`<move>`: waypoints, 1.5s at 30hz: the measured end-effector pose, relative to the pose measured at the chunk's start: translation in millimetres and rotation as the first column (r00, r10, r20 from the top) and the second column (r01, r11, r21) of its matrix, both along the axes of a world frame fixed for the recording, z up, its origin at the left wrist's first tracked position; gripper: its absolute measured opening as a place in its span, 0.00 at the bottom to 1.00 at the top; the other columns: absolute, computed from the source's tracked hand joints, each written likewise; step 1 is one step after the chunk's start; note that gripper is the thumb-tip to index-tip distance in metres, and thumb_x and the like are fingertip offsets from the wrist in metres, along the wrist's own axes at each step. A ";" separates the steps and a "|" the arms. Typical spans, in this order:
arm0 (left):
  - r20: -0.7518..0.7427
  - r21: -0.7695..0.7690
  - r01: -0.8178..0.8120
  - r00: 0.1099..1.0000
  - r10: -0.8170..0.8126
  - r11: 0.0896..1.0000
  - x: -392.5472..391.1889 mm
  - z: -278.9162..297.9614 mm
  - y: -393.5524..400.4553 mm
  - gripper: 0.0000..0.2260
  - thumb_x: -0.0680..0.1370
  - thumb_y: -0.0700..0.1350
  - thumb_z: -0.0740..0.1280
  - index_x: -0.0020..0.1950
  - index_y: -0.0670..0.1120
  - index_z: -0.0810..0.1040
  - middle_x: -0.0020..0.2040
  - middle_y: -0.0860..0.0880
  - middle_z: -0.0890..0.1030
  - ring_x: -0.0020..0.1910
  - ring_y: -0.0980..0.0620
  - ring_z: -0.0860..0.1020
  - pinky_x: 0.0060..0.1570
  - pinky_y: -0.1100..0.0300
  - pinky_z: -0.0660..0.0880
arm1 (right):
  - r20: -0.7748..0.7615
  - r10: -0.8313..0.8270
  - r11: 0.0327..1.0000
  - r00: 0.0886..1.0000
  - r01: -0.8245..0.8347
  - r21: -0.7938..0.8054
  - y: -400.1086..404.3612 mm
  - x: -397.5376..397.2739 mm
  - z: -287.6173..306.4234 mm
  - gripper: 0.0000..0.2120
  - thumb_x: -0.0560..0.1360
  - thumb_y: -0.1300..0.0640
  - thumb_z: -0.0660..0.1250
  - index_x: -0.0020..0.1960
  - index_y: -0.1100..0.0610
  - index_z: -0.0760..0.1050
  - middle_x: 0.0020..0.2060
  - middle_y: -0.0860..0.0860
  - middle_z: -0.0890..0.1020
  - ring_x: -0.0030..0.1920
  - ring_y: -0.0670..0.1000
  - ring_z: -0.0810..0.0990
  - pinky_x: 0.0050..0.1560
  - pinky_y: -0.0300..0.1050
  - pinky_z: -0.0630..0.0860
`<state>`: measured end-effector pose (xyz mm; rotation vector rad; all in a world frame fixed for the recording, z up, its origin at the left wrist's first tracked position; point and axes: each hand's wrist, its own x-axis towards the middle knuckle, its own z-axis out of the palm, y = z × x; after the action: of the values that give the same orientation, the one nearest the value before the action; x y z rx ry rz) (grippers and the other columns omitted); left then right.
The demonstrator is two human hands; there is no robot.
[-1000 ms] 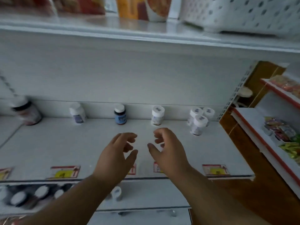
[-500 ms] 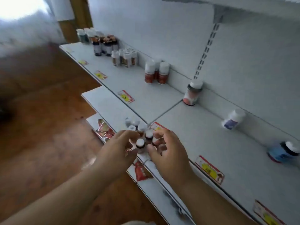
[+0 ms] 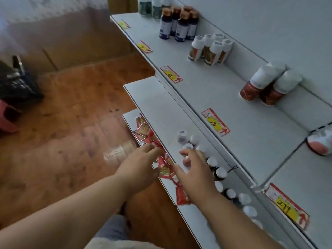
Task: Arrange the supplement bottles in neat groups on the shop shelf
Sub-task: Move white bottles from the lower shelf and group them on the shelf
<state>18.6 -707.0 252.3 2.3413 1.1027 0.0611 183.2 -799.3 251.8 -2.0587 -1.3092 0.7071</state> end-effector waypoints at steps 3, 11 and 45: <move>-0.034 -0.026 0.069 0.997 -0.069 0.997 3.7 -35.3 79.7 0.22 0.76 0.48 0.67 0.70 0.58 0.70 0.66 0.54 0.72 0.62 0.50 0.73 0.58 0.57 0.74 | 0.033 -0.084 0.990 0.996 0.088 -0.108 61.4 -3.9 -42.5 0.14 0.76 0.50 0.70 0.59 0.44 0.70 0.56 0.43 0.71 0.53 0.42 0.75 0.53 0.40 0.78; -0.050 -0.104 0.190 0.979 -0.196 0.976 54.3 -157.3 189.5 0.21 0.78 0.49 0.68 0.71 0.57 0.70 0.69 0.51 0.71 0.65 0.49 0.71 0.62 0.53 0.74 | 0.182 -0.297 0.899 0.938 0.338 -0.279 159.2 36.1 -170.2 0.17 0.76 0.50 0.70 0.62 0.51 0.72 0.61 0.50 0.72 0.57 0.53 0.76 0.57 0.54 0.77; -0.002 -0.611 -0.087 0.994 0.109 0.787 -40.2 -62.4 223.9 0.25 0.67 0.55 0.79 0.58 0.54 0.72 0.50 0.52 0.80 0.48 0.51 0.80 0.52 0.47 0.79 | -0.394 -0.216 0.973 0.893 0.163 -0.162 216.1 -52.9 -64.8 0.13 0.77 0.41 0.63 0.61 0.39 0.71 0.55 0.47 0.79 0.54 0.51 0.81 0.49 0.53 0.83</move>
<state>-21.6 -483.1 189.9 1.6910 1.0324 -0.1948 130.3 -583.2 187.0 -1.9577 -0.8316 1.0838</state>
